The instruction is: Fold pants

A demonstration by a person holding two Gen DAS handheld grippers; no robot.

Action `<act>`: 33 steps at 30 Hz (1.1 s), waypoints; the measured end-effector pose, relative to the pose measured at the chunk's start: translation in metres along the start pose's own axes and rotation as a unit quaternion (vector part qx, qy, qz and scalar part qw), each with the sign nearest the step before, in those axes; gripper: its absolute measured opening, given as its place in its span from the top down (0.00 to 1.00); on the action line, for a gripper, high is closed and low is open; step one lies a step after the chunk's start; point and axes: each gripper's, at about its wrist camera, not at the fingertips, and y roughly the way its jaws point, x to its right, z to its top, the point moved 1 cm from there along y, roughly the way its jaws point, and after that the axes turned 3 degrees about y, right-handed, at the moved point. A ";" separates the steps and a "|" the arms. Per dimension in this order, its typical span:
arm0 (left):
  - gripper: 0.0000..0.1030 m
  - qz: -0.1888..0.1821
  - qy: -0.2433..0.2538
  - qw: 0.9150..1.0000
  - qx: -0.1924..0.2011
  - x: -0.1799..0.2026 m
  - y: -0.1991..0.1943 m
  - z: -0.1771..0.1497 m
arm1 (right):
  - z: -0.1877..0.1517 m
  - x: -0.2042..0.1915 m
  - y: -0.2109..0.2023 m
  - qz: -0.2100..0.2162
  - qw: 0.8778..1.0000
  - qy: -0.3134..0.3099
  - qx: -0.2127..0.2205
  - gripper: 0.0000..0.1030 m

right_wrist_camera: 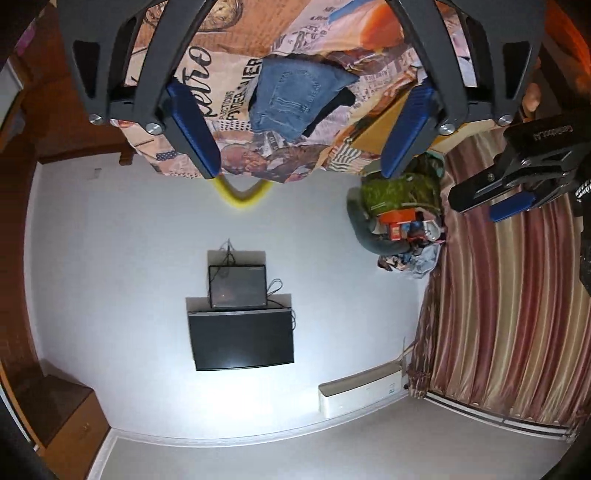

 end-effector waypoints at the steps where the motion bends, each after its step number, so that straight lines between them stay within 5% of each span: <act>1: 0.00 0.000 0.001 1.000 -0.002 0.000 0.000 -0.001 | -0.001 0.000 -0.001 -0.001 1.000 0.003 0.000 0.05; 33: 0.00 -0.019 -0.008 0.999 -0.030 0.003 0.007 -0.023 | -0.015 0.001 -0.013 -0.010 1.000 0.016 -0.012 0.01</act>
